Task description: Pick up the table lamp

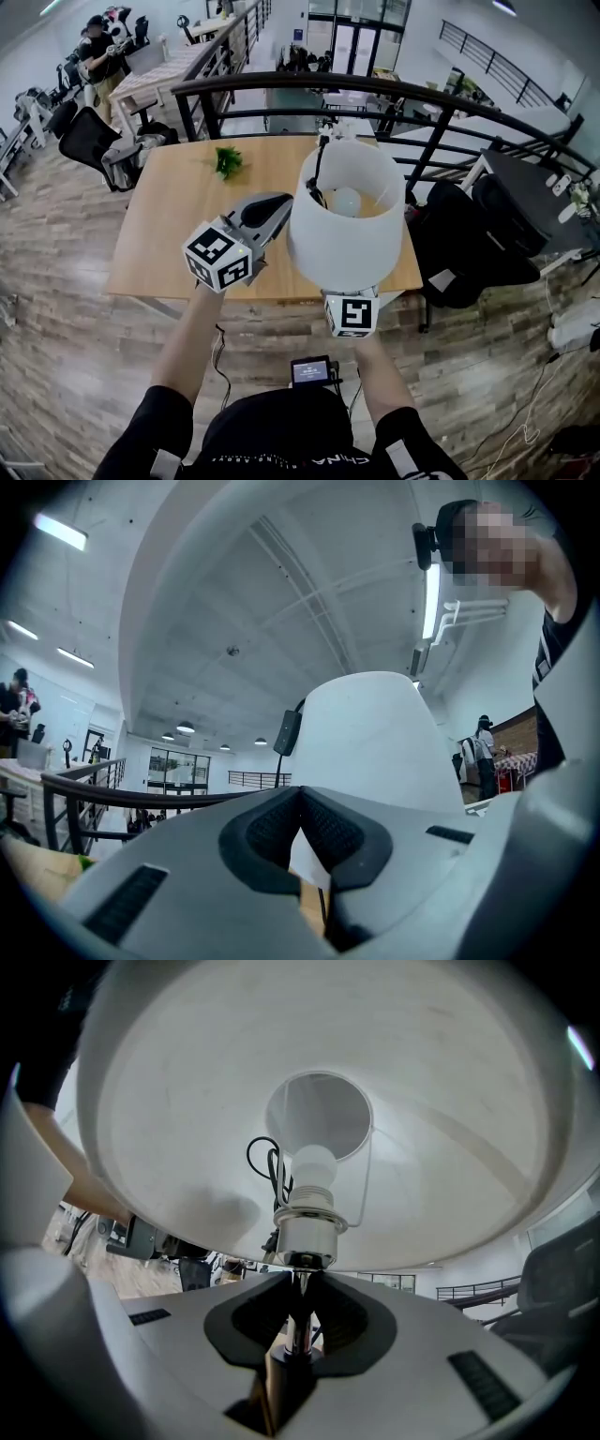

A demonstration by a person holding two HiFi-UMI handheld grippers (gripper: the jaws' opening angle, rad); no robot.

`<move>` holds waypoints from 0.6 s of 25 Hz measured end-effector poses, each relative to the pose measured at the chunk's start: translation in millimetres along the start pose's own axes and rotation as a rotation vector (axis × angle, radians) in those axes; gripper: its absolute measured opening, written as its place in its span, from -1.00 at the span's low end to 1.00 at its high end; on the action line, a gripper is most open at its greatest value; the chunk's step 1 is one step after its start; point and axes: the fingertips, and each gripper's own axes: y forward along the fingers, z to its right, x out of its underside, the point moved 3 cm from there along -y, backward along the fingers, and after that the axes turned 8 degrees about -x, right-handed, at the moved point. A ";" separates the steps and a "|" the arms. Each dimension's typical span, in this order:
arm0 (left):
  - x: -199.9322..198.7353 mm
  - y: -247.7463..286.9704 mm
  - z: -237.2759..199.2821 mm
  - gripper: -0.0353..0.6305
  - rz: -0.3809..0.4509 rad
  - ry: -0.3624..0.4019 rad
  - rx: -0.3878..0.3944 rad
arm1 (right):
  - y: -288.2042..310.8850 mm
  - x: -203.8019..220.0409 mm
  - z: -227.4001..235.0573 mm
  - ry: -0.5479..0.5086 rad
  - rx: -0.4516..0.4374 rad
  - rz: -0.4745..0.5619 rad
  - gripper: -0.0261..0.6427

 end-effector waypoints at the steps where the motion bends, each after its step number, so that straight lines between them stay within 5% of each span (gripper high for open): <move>1: -1.0 -12.0 0.2 -0.84 0.001 0.001 0.004 | -3.6 -3.1 -11.7 0.001 0.004 -0.002 -0.65; 15: 0.0 -163.0 32.2 -0.84 0.008 -0.041 0.051 | -81.4 -38.0 -151.4 0.016 0.052 -0.055 -0.65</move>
